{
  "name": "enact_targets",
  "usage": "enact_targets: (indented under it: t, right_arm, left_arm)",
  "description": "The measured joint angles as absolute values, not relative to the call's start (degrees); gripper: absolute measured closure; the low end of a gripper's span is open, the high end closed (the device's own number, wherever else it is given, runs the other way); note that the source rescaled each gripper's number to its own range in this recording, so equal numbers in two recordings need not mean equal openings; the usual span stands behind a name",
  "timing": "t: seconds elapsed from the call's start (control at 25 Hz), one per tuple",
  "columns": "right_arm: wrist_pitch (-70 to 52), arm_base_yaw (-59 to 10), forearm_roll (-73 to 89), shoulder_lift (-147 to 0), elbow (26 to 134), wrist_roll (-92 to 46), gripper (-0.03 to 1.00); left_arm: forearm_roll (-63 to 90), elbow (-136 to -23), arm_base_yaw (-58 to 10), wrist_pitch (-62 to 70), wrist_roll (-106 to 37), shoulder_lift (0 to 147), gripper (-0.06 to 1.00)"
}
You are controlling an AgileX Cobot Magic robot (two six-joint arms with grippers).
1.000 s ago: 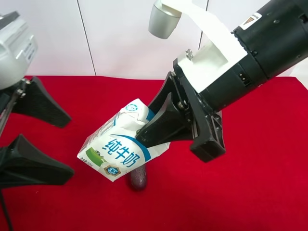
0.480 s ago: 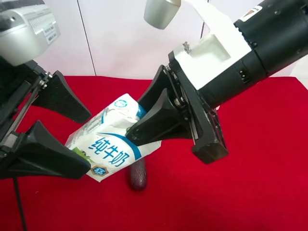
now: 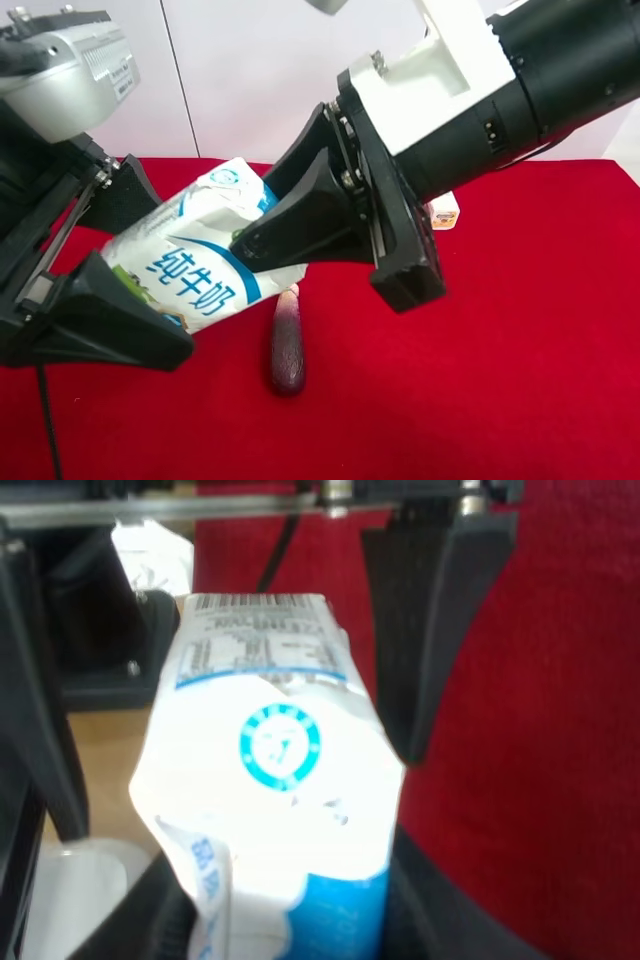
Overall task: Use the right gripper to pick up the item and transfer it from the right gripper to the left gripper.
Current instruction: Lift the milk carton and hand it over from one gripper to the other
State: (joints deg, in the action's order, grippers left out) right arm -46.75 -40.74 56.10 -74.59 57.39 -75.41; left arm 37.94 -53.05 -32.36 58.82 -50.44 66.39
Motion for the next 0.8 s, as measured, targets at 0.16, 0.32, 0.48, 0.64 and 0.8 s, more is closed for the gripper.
enact_targets:
  t: [0.16, 0.32, 0.48, 0.64, 0.8]
  right_arm:
    - [-45.7, -40.74, 57.42, -74.59, 57.39, -76.25, 0.95]
    - [-45.65, -40.74, 58.01, -74.59, 57.39, -76.42, 0.95]
    - [-46.08, -40.74, 58.01, -74.59, 57.33, -76.86, 0.95]
    - [-46.08, -40.74, 58.01, -74.59, 57.33, -76.86, 0.95]
    - [-46.03, -40.74, 58.01, -74.59, 57.33, -76.86, 0.95]
  left_arm:
    - [37.94, -53.05, -32.36, 58.82, -50.73, 66.39, 0.35]
    - [37.94, -53.05, -32.36, 58.39, -50.85, 66.39, 0.55]
    - [37.59, -53.05, -32.36, 58.12, -51.18, 66.39, 0.87]
    - [37.54, -53.05, -32.36, 58.12, -51.82, 66.39, 0.87]
    - [37.54, -53.05, -32.36, 58.07, -51.94, 66.39, 0.87]
